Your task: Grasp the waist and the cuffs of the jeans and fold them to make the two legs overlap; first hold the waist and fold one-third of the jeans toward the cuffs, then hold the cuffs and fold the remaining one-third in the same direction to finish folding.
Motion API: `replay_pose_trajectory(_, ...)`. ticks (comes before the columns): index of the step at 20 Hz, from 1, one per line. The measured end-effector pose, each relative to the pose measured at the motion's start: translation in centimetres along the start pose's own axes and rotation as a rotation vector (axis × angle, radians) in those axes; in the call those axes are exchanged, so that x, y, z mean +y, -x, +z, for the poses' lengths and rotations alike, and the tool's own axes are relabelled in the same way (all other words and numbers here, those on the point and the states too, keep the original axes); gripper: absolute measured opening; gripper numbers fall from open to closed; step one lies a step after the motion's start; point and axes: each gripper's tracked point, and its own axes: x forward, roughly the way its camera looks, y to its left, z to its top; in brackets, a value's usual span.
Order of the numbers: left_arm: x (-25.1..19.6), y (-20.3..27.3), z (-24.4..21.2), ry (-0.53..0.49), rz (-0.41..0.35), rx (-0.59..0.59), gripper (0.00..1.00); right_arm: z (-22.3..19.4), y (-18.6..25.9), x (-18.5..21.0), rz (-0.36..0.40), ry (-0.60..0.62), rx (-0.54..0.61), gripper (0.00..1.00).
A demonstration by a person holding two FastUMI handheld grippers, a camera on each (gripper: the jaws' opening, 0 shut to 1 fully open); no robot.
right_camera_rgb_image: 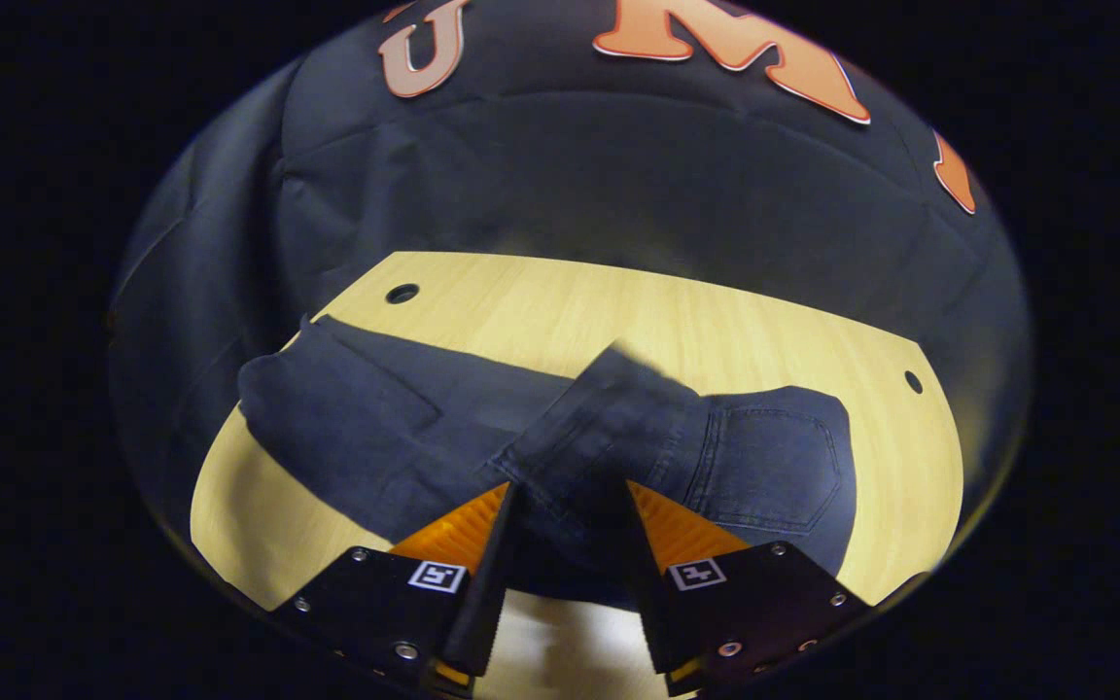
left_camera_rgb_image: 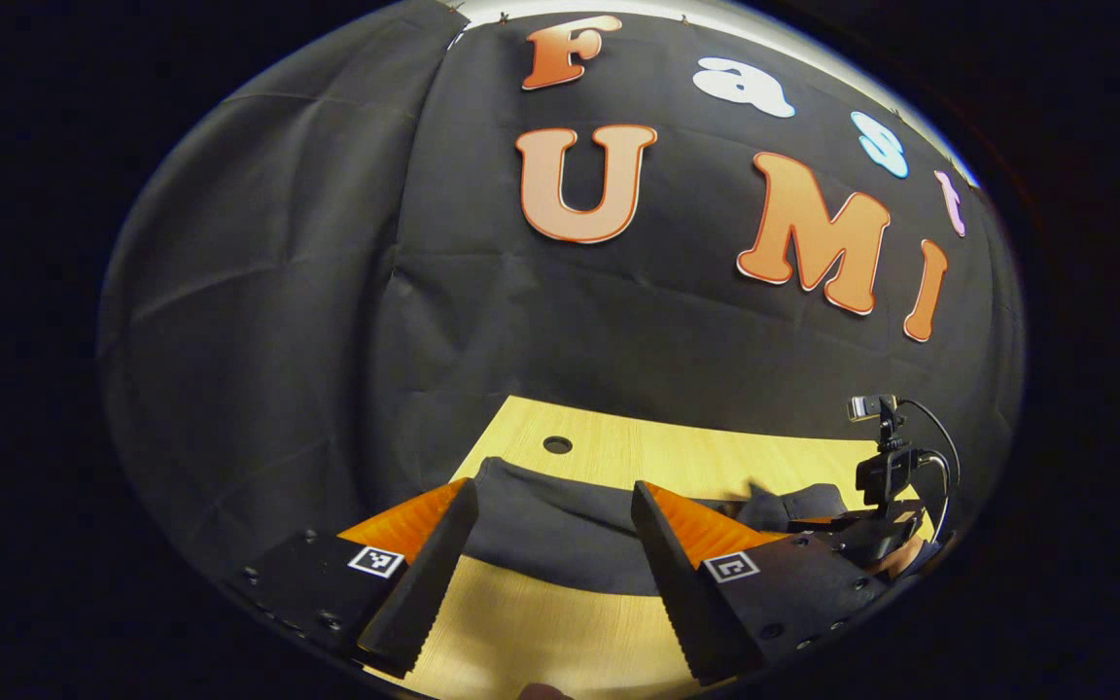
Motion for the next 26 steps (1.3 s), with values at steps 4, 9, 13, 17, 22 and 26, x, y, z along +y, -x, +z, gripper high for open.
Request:
replay_pose_trajectory(4,3.4,-2.6,-2.4,0.057,0.077,0.112,0.96,-0.1,1.7,1.4,0.023,-0.009,-0.008,0.76)
replay_pose_trajectory(9,6.3,-7.6,-5.9,0.094,0.135,0.332,0.96,1.9,5.8,-2.3,-0.053,-0.095,-0.092,0.77)
replay_pose_trajectory(13,7.3,-12.2,-9.4,0.163,0.152,0.504,0.96,2.3,10.0,-6.5,-0.149,-0.152,-0.156,0.8)
replay_pose_trajectory(17,10.1,-14.5,-12.8,0.256,0.202,0.657,0.96,1.8,14.5,-10.1,-0.242,-0.199,-0.214,0.88)
replay_pose_trajectory(22,10.6,-15.9,-16.2,0.286,0.307,0.805,0.96,0.2,19.6,-12.9,-0.339,-0.242,-0.254,0.95)
replay_pose_trajectory(26,12.0,-15.9,-17.6,0.286,0.392,0.837,0.98,-1.6,22.2,-14.8,-0.398,-0.264,-0.251,0.95)
